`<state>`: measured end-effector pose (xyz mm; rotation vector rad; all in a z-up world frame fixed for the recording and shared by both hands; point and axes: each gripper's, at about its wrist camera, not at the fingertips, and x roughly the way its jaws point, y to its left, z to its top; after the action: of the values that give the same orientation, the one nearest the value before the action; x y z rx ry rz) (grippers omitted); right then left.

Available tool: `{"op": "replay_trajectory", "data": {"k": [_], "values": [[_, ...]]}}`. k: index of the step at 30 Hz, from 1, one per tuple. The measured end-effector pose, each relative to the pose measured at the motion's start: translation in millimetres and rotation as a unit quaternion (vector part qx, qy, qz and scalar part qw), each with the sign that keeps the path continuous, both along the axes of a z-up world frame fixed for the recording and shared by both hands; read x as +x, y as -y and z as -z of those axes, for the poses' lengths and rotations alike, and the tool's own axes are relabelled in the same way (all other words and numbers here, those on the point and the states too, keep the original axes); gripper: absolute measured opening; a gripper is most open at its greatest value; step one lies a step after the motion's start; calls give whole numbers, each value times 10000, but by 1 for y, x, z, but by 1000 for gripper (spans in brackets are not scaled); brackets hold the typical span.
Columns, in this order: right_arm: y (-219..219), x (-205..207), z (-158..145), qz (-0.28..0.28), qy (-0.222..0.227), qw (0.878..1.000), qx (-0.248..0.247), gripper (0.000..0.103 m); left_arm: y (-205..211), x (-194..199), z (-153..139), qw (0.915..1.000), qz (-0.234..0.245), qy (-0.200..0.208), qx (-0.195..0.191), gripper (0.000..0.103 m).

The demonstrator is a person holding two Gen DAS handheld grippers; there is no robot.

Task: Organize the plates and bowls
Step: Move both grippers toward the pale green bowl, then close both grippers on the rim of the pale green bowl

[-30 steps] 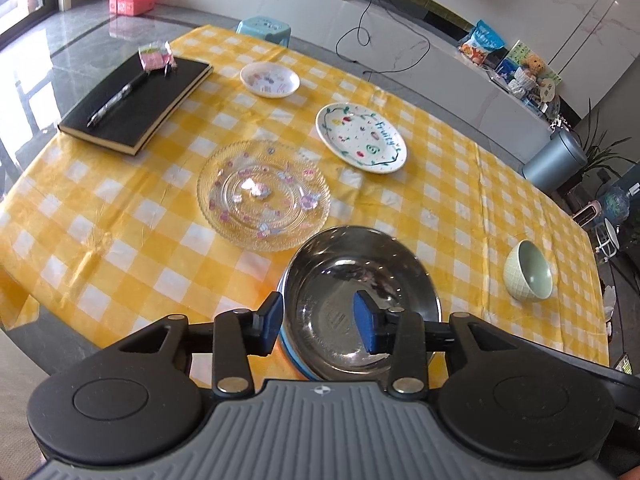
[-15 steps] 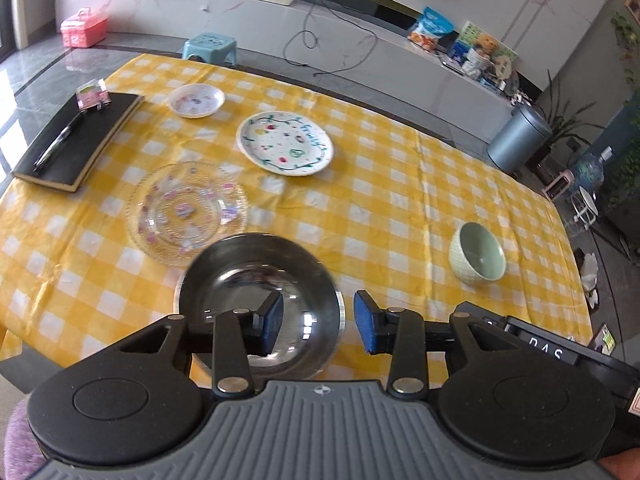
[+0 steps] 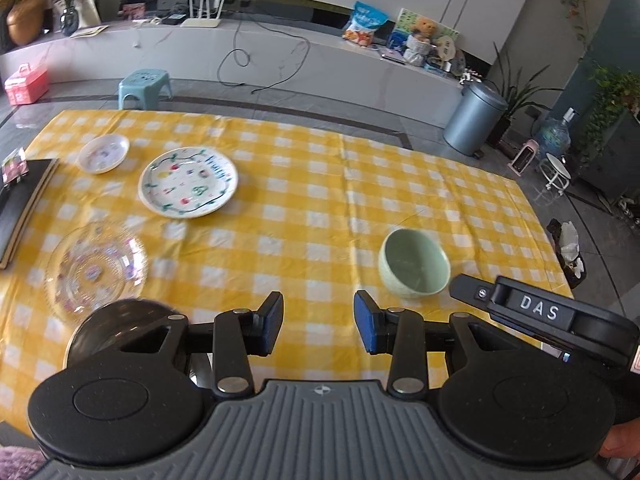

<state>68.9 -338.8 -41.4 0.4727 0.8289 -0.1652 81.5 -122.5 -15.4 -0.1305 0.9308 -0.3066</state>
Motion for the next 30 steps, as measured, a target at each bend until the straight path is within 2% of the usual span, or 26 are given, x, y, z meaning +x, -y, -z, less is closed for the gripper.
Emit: {"op": "replay_trajectory", "data": {"k": [4, 7, 10, 13, 18, 21, 25, 30], "values": [[14, 17, -1, 204, 120, 9997, -51, 59, 13, 16, 3, 9997, 44, 1, -224, 44], [24, 28, -2, 498, 260, 9981, -252, 59, 24, 29, 4, 9997, 32, 80, -211, 53], [36, 44, 4, 594, 162, 9975, -359, 59, 33, 42, 8, 9998, -18, 144, -136, 56], [49, 56, 14, 759, 43, 9968, -265, 59, 43, 57, 14, 9999, -40, 141, -47, 56], [66, 69, 37, 928, -299, 9951, -142, 59, 57, 81, 35, 9994, -9, -222, -272, 56], [74, 76, 54, 981, -573, 9935, -120, 58, 69, 92, 50, 9992, 45, -337, -232, 56], [85, 82, 70, 1031, -805, 9912, 225, 58, 84, 102, 72, 9980, 149, -585, -202, 56], [83, 90, 85, 927, -1061, 9895, 321, 52, 98, 108, 94, 9959, 314, -826, -208, 55]]}}
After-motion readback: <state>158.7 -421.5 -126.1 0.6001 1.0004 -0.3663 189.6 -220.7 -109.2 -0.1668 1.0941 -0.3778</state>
